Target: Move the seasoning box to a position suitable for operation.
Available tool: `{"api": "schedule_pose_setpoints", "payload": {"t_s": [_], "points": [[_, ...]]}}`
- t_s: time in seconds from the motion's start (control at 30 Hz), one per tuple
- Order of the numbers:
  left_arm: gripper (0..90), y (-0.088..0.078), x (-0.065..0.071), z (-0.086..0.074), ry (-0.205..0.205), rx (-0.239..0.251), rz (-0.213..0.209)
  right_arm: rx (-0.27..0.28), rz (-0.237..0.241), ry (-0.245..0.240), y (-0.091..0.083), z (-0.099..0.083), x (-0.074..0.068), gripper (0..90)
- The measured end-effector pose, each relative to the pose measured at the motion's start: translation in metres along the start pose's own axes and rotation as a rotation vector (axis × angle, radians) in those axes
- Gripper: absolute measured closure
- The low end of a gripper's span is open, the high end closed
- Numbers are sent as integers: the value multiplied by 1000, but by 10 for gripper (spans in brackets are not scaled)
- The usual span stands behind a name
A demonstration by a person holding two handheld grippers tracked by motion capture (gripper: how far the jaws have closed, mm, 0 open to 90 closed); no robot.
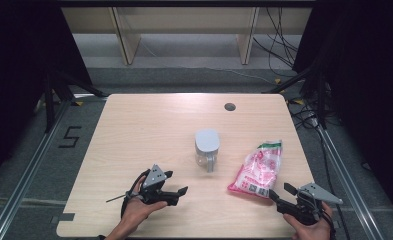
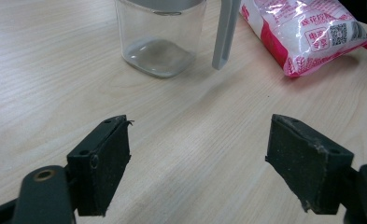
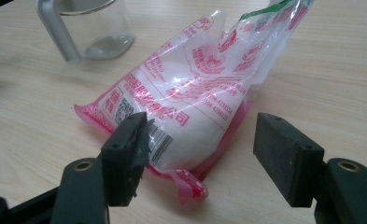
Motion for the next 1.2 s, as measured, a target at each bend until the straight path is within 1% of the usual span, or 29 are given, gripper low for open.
{"api": "schedule_pose_setpoints", "payload": {"t_s": [0.03, 0.1, 0.13, 0.17, 0.2, 0.23, 0.27, 0.3, 0.33, 0.37, 0.4, 0.47, 0.53, 0.57, 0.6, 0.7, 0.73, 0.77, 0.8, 0.83, 0.87, 0.9, 0.93, 0.97, 1.0, 1.07, 1.1, 1.13, 1.2], "points": [[214, 1, 1, 0, -11, 5, 2, -4, 10, 3, 1, 0, 0, 364], [215, 0, 1, 1, -2, -2, 6, -5, 4, 7, 0, 0, 0, 364], [217, 2, 3, 1, -5, 3, -1, -9, -9, 31, -1, -1, -3, 364], [218, 2, 3, 1, -5, 3, -1, -9, -9, 31, -1, -1, -3, 364], [221, 4, 4, 3, -8, 6, -3, -6, 1, 4, 0, 0, 0, 364], [224, 4, 3, 3, 9, -3, 2, 3, -6, -4, 0, 0, 1, 364], [228, 6, 2, 4, 29, 4, -7, -9, -10, 10, -1, 0, -1, 364], [228, 6, 2, 4, 29, 4, -7, 3, -9, -6, 0, 0, 0, 364], [229, 9, 4, 5, -3, 5, -7, 0, 6, -5, 1, 0, 0, 364], [229, 10, 3, 5, 19, -6, -21, -6, 8, 3, 1, 0, 0, 364], [230, 10, 3, 5, 19, -6, -21, -6, 8, 3, 1, 0, 0, 364], [232, 13, 6, 8, -10, 5, -25, -7, -4, -10, 0, 0, 1, 364], [238, 14, 5, 12, 24, 9, -17, -6, 0, 4, 0, 0, 0, 364], [245, 14, 5, 12, 24, 9, -17, -6, 0, 4, 0, 0, 0, 364], [245, 16, 7, 15, 5, 18, -7, -10, 1, 3, 0, 0, 0, 364], [259, 22, 10, 20, 11, 16, -2, -8, 19, 3, -1, 0, -1, 364], [269, 27, 12, 24, 18, 28, -9, 3, 20, 10, -1, 0, -1, 364], [282, 27, 12, 24, 18, 28, -9, 3, 20, 10, -1, 0, -1, 364], [322, 32, 14, 28, 36, 13, -10, 3, 14, 2, 0, 0, -1, 364], [336, 32, 14, 28, 36, 13, -10, 3, 14, 2, 0, 0, -1, 364], [350, 40, 14, 31, 23, 26, -14, -3, 9, 28, -1, -1, -2, 363], [364, 40, 14, 31, 23, 26, -14, -3, 9, 28, -1, -1, -2, 363], [364, 44, 13, 33, 25, 22, -19, 2, 10, 14, 0, -1, -1, 363], [383, 47, 13, 34, 21, 23, -19, -8, 11, 27, -1, -1, -2, 363], [398, 50, 14, 35, 23, 20, -17, -18, 16, 56, -2, -1, -4, 362], [424, 57, 17, 38, 21, 23, -33, -20, 16, 56, -2, -1, -4, 363], [436, 60, 20, 39, 29, 27, -35, -13, 13, 39, -1, -1, -3, 363], [462, 63, 22, 40, 39, 27, -35, -22, 15, 37, -1, -1, -3, 363], [470, 70, 26, 42, 54, 19, -42, -22, 19, 41, -2, -1, -3, 362]]}}
Point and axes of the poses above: each handheld gripper's, and its own axes: y roughly forward along the jaws, z roughly out of its top, x roughly to its right, the point moved 2 cm from there along y, roughly forward along the jaws, and after that the axes turned 1 degree about y, right-handed, at the moved point
